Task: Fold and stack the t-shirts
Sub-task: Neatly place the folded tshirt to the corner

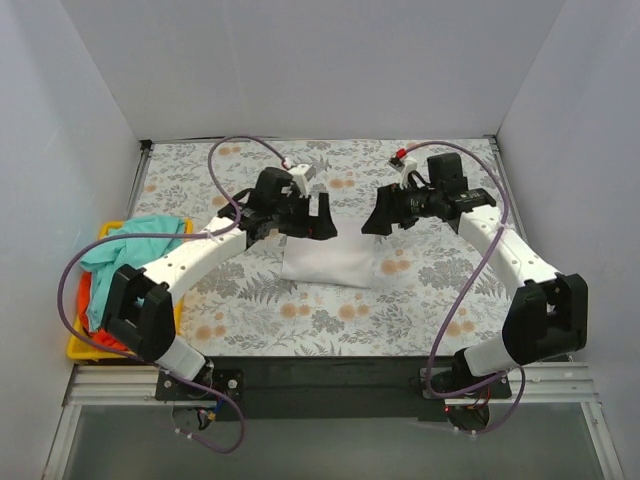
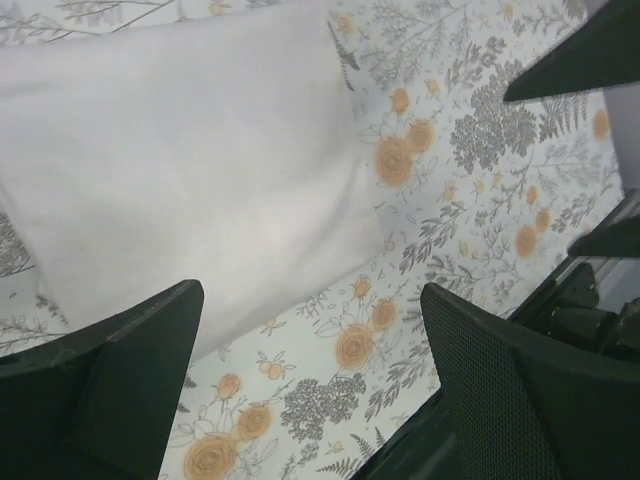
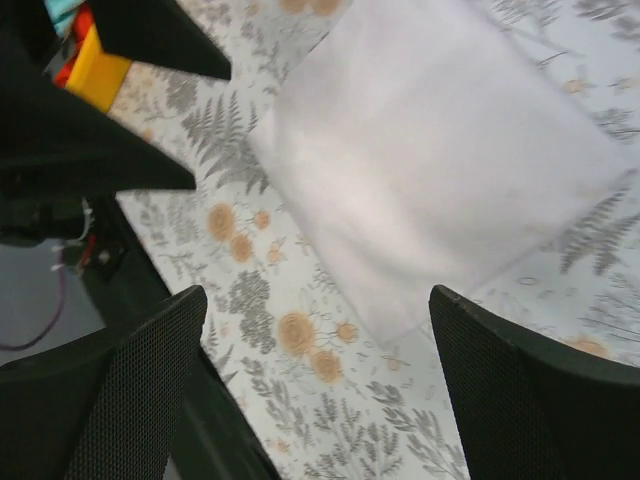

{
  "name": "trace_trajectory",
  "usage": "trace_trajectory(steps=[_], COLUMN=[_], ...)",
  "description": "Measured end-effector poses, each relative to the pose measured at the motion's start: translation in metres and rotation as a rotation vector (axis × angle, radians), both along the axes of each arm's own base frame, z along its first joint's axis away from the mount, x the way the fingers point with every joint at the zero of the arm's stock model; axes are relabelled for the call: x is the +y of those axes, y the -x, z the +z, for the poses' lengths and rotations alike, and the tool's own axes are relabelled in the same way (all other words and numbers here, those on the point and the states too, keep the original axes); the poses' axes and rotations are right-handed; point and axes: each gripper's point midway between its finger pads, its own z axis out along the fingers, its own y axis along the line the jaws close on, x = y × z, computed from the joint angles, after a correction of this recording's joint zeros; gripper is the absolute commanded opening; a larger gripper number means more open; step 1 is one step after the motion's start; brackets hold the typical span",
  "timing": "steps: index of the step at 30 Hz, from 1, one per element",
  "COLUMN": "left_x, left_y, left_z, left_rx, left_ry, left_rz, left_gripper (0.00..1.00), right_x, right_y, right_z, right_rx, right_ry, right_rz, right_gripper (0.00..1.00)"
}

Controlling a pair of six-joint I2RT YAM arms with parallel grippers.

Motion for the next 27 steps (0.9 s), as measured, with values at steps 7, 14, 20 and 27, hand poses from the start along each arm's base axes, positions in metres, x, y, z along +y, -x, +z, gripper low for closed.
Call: trace_trajectory(steps=[7,14,20,27], left_x=[-0.038,-0.031,-0.014,0.094], left_y=[0.003,-0.016,-0.062,-0.166], left_z=[-0.051,-0.134,-0.137,-0.136], left_rx=[-0.058,0.007,-0.018,-0.021], left_ry=[-0.299,-0.563,-0.593,-0.638], left_rz=[-0.009,-0.008,0.024,0.158], left_gripper=[0.91,0.92,0.91,0.89], right_x=[-0.055,-0.082,-0.100,-0.109], right_y=[-0.028,-0.019,-0.024,-0.026], right_z=[-0.007,-0.035,-0.031,-0.029], right_rx=[-0.060,0.000,-0.004,0.002], right_ry=[0.118,0.178,0.169,0.155], right_rz=[-0.189,-0.249,-0.295,-0.319], right_gripper=[0.98,0.98,0.98,0.99])
